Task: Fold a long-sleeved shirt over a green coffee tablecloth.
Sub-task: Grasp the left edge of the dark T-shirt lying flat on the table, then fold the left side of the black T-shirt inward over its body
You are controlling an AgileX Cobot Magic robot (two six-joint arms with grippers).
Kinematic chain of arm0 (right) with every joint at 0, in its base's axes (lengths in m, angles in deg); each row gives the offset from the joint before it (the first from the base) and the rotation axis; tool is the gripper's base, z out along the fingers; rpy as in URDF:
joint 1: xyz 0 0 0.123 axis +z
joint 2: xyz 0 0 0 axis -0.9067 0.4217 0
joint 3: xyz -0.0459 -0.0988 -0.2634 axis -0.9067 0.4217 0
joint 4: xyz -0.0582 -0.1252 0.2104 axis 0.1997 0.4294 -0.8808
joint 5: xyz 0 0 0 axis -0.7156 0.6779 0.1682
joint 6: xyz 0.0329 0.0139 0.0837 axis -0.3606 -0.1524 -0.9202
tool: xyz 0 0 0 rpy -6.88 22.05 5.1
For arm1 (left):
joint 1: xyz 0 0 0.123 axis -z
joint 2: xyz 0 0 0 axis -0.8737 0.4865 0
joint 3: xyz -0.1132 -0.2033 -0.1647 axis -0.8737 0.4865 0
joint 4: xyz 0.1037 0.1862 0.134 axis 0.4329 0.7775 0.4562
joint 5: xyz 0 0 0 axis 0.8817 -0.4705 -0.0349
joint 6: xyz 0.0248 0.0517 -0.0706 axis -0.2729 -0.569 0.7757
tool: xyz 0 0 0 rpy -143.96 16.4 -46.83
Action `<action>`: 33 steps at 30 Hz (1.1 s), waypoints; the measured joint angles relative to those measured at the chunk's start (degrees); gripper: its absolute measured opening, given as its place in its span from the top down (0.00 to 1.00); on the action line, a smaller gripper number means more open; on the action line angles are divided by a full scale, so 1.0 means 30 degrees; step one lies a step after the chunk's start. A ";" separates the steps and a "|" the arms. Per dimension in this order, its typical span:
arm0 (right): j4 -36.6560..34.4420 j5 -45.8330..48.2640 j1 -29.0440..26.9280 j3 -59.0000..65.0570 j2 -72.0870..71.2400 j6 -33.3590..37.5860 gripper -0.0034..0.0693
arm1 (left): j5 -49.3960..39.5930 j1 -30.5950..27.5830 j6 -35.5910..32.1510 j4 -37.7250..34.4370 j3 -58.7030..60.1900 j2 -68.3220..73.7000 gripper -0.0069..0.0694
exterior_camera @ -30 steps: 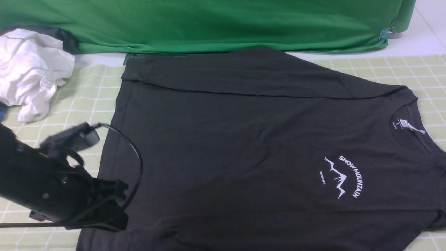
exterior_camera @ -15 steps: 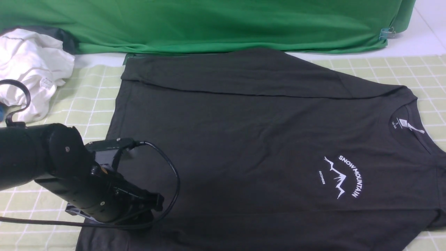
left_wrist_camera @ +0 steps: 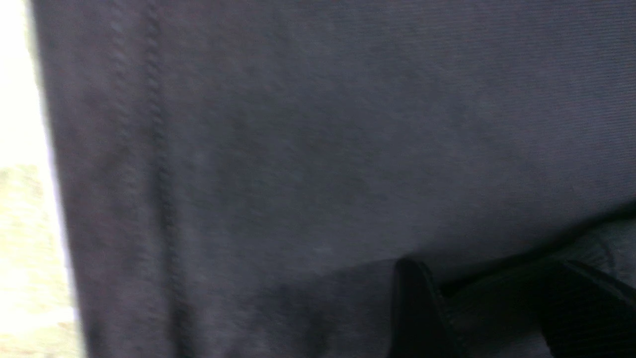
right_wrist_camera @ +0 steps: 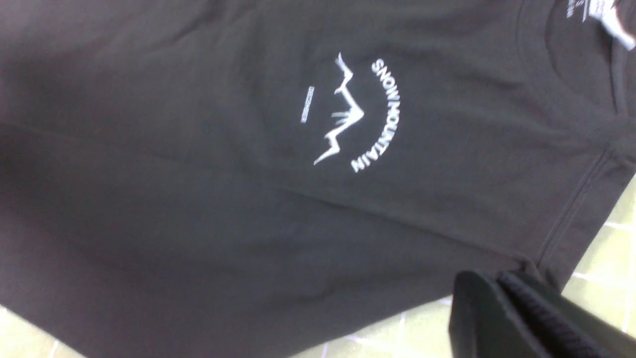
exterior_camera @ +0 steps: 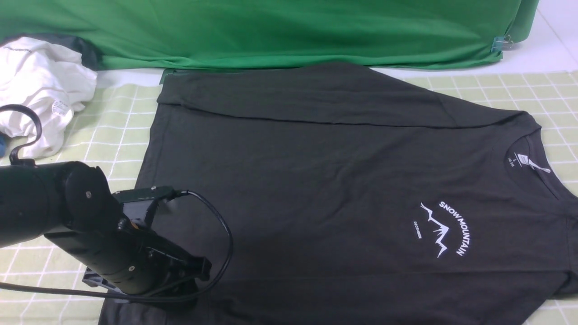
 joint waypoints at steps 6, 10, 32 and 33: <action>0.0000 -0.0131 0.0000 0.0000 0.0000 0.0005 0.88 | -0.0523 0.0000 0.0000 -0.0498 0.0000 0.0000 0.67; 0.0000 -0.0169 0.0000 0.0000 0.0000 0.0005 0.86 | -0.0844 0.0000 0.0000 -0.0504 0.0000 0.0000 0.85; 0.0010 -0.0169 0.0000 0.0000 0.0000 0.0044 0.83 | -0.1534 0.0000 0.5529 0.2388 -0.6915 -0.3303 0.88; 0.0010 -0.0169 0.0000 0.0000 0.0000 0.0044 0.83 | -0.1222 -0.0065 0.5627 0.2552 -0.6958 -0.2721 0.88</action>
